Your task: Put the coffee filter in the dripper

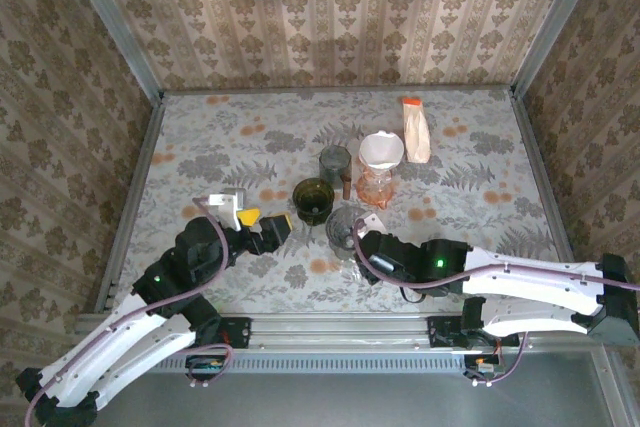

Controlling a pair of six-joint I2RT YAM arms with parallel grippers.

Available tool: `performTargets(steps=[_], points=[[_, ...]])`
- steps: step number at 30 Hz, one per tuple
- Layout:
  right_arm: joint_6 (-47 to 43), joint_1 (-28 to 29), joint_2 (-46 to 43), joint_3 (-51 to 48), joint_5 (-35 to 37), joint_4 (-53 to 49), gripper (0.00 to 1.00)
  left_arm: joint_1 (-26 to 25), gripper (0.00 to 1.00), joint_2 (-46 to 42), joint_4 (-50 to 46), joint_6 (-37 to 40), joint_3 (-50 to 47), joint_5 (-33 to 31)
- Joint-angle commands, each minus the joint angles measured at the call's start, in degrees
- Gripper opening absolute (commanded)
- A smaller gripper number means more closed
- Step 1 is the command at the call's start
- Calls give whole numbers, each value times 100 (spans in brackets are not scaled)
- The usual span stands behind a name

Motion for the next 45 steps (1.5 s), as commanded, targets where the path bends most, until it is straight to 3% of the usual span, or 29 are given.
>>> performTargets(steps=[1, 4, 7, 10, 13, 19, 23, 32, 35, 45], points=[[136, -21, 31, -53, 20, 117, 17, 48, 100, -47, 121, -40, 33, 69], [188, -21, 19, -109, -34, 156, 27, 53, 100, -57, 92, -22, 52, 71], [261, -21, -20, -156, -43, 178, 53, 63, 100, -63, 91, -13, 55, 74], [316, -21, -100, -150, 25, 122, 68, 63, 100, -63, 97, -12, 61, 81], [334, -22, -272, -57, 188, -24, 74, 70, 100, -58, 107, -8, 78, 88], [228, -67, -746, 332, 575, -398, 78, 103, 100, -38, 158, 55, 131, 102], [-101, -716, -768, 820, 488, -533, 75, 118, 100, -4, 223, 101, 149, 105], [-721, -3714, 419, 1691, -636, 303, 46, 226, 100, 125, 335, 102, 105, 275], [-758, -4541, 1135, 2001, -1009, 592, 42, 285, 100, 135, 331, 136, 131, 325], [-1059, -5710, 3357, 3494, -1358, 673, 30, 574, 100, 169, 206, 183, 136, 504]])
